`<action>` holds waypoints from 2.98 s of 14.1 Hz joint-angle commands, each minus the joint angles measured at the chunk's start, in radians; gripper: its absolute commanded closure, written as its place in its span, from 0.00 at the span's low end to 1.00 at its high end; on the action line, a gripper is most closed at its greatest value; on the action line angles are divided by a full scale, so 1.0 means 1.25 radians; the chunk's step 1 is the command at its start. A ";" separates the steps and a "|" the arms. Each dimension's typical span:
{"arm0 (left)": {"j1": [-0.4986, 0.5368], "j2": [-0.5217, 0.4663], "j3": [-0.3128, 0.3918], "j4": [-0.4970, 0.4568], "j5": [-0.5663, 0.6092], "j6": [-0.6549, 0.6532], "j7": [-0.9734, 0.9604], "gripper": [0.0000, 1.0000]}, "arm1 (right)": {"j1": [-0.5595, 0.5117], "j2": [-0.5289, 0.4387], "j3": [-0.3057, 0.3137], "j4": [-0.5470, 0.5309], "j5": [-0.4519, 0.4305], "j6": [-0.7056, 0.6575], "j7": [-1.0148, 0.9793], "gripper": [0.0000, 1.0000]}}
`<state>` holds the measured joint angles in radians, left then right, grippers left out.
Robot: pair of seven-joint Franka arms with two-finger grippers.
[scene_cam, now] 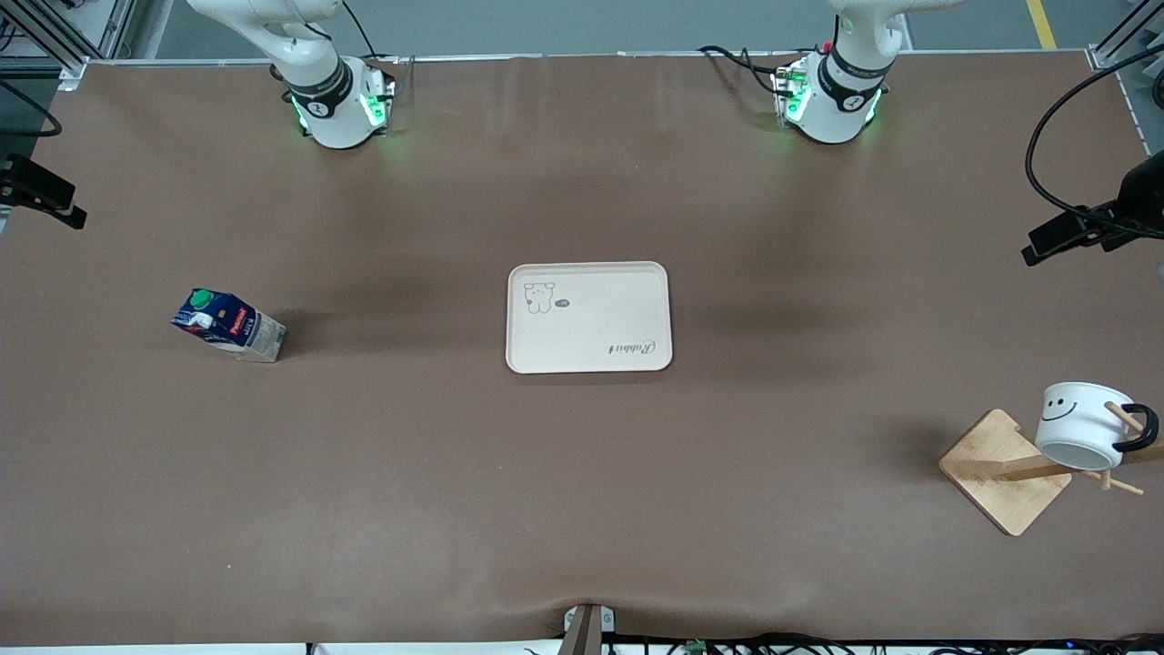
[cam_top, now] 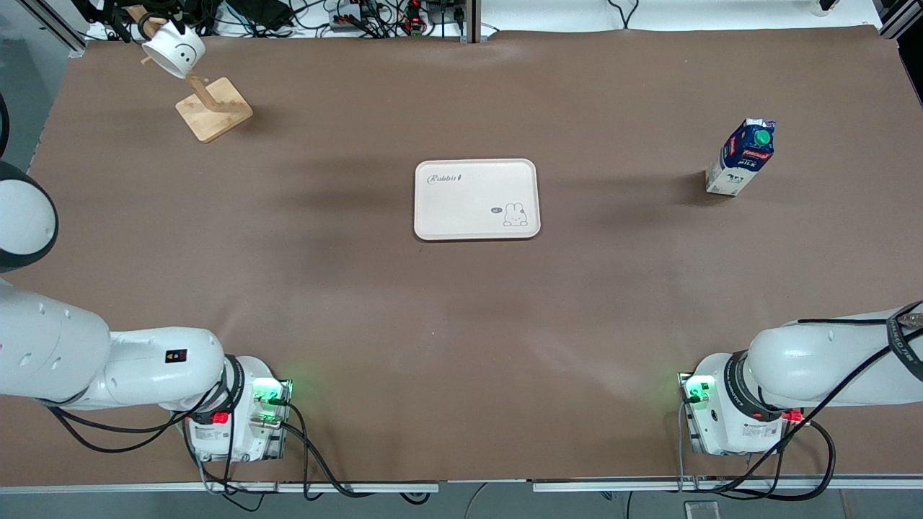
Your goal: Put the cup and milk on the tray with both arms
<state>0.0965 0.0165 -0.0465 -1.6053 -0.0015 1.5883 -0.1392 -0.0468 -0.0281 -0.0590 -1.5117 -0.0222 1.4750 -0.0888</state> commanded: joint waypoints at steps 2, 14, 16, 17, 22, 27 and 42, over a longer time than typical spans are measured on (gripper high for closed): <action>0.005 0.014 -0.002 0.018 0.010 -0.005 0.007 0.00 | -0.014 -0.002 0.009 -0.004 -0.004 0.005 0.002 0.00; 0.123 0.019 0.002 -0.192 -0.031 0.394 0.007 0.00 | -0.014 -0.001 0.009 -0.002 -0.004 0.005 0.002 0.00; 0.125 0.020 0.002 -0.236 -0.061 0.473 0.009 0.00 | -0.014 -0.001 0.009 -0.002 -0.004 0.005 0.002 0.00; 0.125 0.024 0.002 -0.251 -0.069 0.505 0.011 0.00 | -0.014 -0.001 0.009 -0.002 -0.004 0.005 0.002 0.00; 0.123 0.084 0.000 -0.283 -0.069 0.653 0.078 0.00 | -0.014 -0.001 0.009 -0.002 -0.004 0.005 0.002 0.00; 0.116 0.136 -0.002 -0.274 -0.069 0.725 0.104 0.03 | -0.014 -0.001 0.009 -0.002 -0.004 0.005 0.002 0.00; 0.107 0.172 -0.007 -0.245 -0.059 0.813 0.272 0.45 | -0.014 0.000 0.009 -0.002 -0.004 0.005 0.004 0.00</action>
<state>0.2320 0.2198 -0.0542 -1.9283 -0.0674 2.5944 0.1780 -0.0486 -0.0244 -0.0591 -1.5119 -0.0222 1.4784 -0.0888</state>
